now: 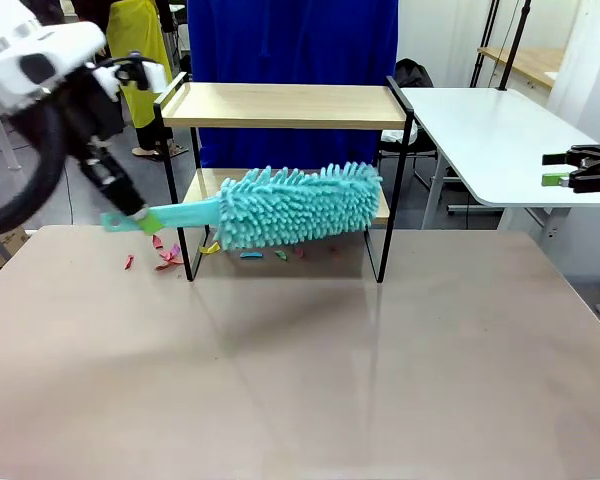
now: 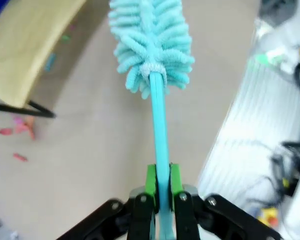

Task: Clean the shelf.
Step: Clean the specific section of the Shelf indicated by the human with the Duster.

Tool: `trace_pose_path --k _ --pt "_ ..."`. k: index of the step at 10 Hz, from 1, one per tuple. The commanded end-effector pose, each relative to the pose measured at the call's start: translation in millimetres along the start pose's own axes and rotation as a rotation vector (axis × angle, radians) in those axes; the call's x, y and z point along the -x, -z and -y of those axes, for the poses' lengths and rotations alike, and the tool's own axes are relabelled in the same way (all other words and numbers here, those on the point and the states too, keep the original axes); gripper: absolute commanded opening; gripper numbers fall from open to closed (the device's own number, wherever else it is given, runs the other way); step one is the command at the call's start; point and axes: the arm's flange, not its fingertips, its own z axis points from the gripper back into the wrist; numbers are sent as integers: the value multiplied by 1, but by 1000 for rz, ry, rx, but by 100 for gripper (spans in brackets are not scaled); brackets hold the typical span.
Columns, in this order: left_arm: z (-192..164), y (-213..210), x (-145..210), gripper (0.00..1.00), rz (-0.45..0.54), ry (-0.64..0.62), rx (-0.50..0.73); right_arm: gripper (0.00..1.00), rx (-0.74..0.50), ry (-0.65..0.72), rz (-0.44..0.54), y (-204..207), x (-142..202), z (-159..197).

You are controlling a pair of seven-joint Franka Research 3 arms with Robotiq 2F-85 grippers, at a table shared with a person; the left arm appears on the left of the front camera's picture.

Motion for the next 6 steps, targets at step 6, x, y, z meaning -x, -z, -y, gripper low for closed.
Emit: trace_pose_path --k 6 --pt "23 -69 42 13 -579 102 -53 100 13 11 -28 1 -6 -2"
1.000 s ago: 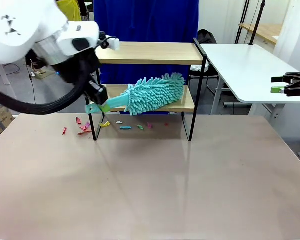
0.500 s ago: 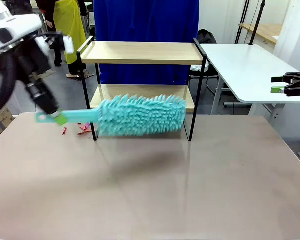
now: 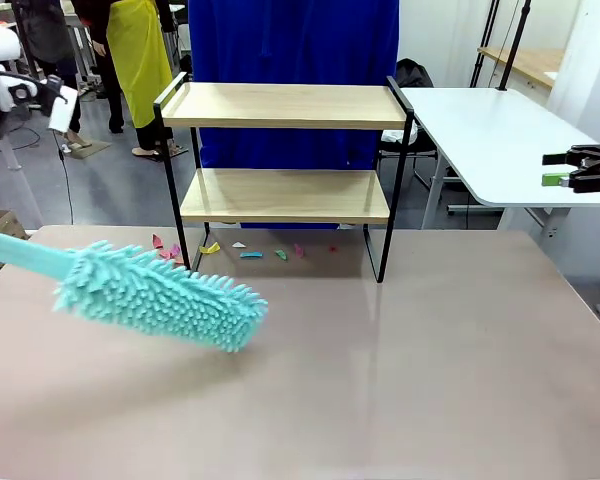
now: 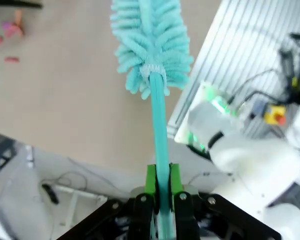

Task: Clean the shelf.
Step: Clean the specific section of the Shelf indicated by the human with the Duster.

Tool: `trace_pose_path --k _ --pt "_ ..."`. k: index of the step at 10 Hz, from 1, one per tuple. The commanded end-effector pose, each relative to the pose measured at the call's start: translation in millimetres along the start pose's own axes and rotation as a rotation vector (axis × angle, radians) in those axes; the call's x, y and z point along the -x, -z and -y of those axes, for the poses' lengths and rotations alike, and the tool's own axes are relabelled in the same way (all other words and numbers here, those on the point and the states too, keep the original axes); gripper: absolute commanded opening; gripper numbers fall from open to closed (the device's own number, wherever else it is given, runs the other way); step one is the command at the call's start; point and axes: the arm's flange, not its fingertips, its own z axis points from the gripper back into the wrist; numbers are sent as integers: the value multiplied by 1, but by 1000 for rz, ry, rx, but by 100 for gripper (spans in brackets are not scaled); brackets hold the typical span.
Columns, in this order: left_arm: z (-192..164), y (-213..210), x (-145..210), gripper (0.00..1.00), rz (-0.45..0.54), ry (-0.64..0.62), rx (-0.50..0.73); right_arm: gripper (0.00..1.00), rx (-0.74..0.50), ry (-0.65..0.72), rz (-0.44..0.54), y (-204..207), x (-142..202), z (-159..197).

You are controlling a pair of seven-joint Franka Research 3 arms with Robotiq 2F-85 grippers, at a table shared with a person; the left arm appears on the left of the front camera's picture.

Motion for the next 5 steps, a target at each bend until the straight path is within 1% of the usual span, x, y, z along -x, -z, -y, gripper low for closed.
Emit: trace_pose_path --k 1,2,3,4,5 --pt "-5 -10 4 13 -92 62 -10 100 13 11 -28 1 -6 -2" --pt "-3 -12 7 13 -93 63 -2 100 13 11 -28 1 -6 -2" --pt "-7 -14 9 13 -77 -27 44 100 13 11 -28 1 -6 -2" --pt "2 -5 4 13 -81 25 1 100 13 11 -28 1 -6 -2" --pt "2 -5 4 13 -81 25 1 100 13 11 -28 1 -6 -2"
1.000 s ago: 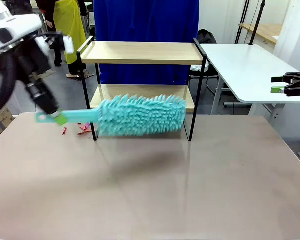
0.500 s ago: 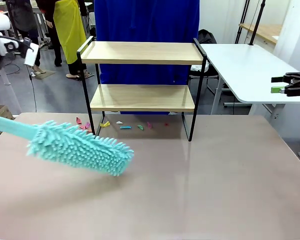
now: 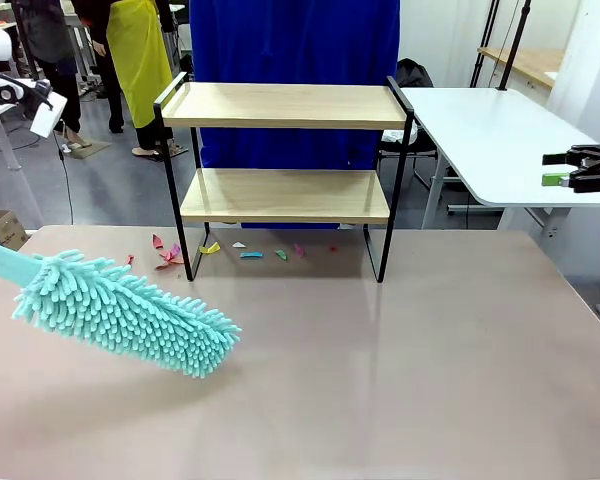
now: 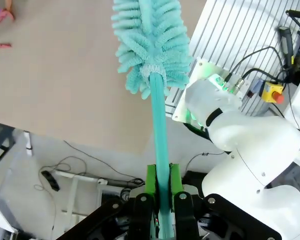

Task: Clean the shelf.
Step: Clean the specific section of the Shelf indicated by the human with the Duster.

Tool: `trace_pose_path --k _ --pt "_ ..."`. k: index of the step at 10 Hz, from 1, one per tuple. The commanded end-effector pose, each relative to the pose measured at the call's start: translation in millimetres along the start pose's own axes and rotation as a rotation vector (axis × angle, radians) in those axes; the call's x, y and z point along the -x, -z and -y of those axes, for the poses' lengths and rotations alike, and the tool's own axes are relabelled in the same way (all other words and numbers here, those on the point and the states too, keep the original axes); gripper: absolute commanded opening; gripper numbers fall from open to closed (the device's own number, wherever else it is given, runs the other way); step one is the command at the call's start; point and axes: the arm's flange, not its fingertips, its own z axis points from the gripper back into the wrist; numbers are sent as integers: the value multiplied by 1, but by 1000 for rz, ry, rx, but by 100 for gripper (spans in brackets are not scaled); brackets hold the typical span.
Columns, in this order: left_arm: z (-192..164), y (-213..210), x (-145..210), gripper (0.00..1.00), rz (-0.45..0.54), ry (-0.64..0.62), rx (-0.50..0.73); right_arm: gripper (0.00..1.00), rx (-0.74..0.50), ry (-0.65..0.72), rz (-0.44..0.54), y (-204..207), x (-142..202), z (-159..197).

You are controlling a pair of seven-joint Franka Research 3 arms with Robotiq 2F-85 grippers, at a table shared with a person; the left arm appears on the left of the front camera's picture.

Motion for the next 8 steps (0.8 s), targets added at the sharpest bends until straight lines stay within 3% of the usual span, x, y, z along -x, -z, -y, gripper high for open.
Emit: trace_pose_path --k 1,8 --pt "3 0 0 13 8 5 -15 100 13 11 -28 1 -6 -2" --pt "3 0 0 13 8 5 -15 100 13 11 -28 1 -6 -2"
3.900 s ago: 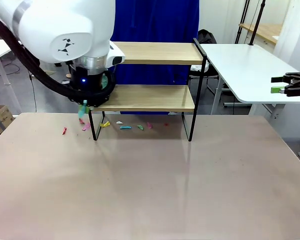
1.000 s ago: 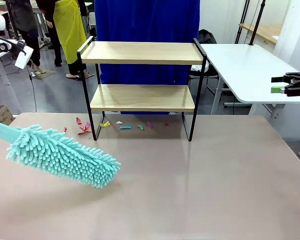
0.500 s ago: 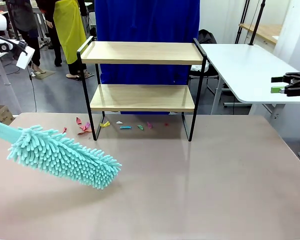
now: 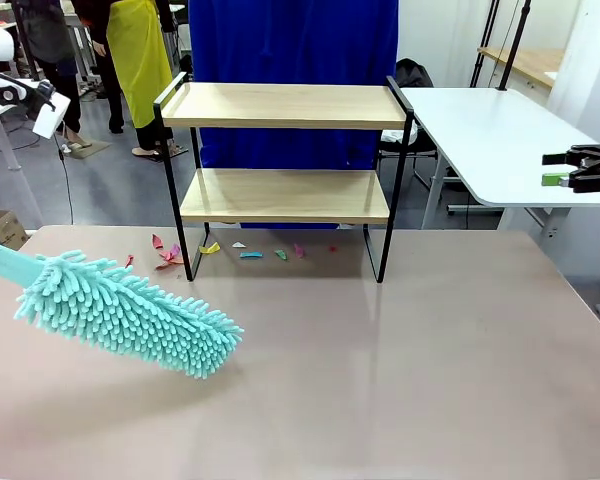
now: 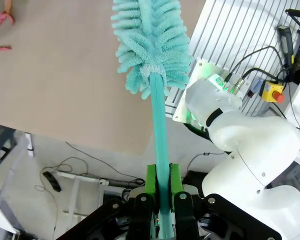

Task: Clean the shelf.
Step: Clean the specific section of the Shelf indicated by the human with the Duster.

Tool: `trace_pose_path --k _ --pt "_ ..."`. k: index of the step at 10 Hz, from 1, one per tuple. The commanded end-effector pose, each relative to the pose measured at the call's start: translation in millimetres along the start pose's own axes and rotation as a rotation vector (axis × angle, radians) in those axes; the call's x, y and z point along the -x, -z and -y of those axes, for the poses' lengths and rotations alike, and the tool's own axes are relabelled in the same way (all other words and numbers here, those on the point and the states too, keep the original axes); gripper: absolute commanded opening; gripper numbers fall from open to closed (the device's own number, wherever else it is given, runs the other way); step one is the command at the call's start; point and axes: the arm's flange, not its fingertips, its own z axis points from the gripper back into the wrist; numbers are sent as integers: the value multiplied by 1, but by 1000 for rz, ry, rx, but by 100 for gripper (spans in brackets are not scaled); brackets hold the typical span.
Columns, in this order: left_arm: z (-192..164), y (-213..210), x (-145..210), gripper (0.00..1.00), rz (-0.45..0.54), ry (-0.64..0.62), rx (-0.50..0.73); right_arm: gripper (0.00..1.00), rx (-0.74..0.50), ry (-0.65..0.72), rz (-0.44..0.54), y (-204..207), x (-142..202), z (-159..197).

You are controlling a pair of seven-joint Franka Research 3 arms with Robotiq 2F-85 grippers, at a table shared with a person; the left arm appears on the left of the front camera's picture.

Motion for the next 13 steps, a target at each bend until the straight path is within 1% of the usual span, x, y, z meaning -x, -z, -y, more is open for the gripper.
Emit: trace_pose_path --k 1,13 --pt "1 1 2 13 9 -4 -12 100 13 11 -28 1 -6 -2" --pt "1 1 2 13 9 -4 -12 100 13 11 -28 1 -6 -2"
